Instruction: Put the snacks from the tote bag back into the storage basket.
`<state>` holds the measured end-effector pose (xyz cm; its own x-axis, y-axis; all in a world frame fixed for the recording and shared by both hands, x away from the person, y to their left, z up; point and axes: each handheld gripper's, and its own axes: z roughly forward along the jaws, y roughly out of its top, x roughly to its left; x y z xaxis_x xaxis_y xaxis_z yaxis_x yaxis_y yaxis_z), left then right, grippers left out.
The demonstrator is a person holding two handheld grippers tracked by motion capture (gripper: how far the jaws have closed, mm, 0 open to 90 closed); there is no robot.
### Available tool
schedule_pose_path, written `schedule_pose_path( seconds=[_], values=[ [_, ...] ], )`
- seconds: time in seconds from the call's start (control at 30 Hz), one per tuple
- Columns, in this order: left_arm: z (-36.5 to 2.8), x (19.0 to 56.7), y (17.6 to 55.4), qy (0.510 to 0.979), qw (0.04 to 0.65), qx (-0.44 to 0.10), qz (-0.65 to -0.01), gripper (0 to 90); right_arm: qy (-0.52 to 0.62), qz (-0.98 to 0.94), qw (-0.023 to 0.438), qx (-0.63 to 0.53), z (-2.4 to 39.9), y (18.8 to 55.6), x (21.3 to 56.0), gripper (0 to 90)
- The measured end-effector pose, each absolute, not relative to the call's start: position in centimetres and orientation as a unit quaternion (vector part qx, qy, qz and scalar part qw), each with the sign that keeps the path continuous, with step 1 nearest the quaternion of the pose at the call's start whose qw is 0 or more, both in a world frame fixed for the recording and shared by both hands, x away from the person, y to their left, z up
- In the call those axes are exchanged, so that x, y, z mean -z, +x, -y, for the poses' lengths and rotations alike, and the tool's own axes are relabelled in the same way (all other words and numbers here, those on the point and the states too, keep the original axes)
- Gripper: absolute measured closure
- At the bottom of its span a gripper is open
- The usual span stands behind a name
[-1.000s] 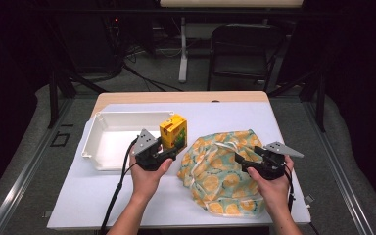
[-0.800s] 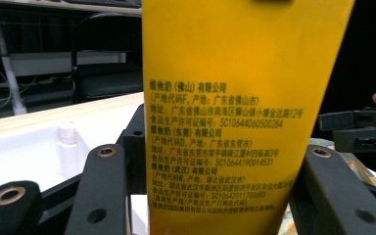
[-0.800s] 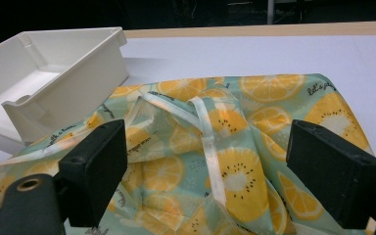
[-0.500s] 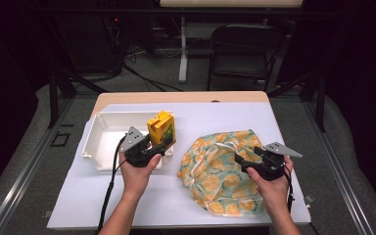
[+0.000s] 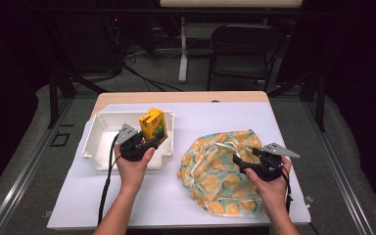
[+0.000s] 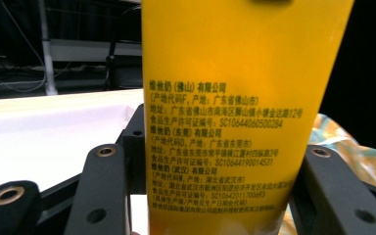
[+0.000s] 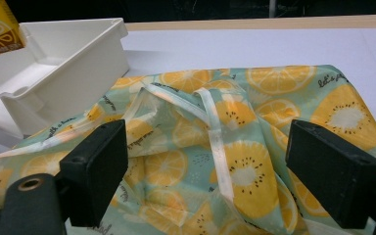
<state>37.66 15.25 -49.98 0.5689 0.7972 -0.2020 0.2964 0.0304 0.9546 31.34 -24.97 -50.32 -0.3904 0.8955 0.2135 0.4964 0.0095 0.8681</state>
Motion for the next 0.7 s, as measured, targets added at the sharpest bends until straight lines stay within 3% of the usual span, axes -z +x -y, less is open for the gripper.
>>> schedule_pose_path(
  seconds=[0.5, 0.7],
  values=[
    [-16.2, 52.2, 41.1, 0.633, 0.562, -0.248, -0.472, 51.5, 0.517, -0.683, 0.203, -0.475, 24.9, 31.4, 50.8, 16.2],
    [-15.9, 52.4, 42.5, 0.646, 0.526, -0.265, -0.486, 51.5, 0.520, -0.681, 0.203, -0.474, 24.9, 31.5, 50.9, 16.4]
  ],
)
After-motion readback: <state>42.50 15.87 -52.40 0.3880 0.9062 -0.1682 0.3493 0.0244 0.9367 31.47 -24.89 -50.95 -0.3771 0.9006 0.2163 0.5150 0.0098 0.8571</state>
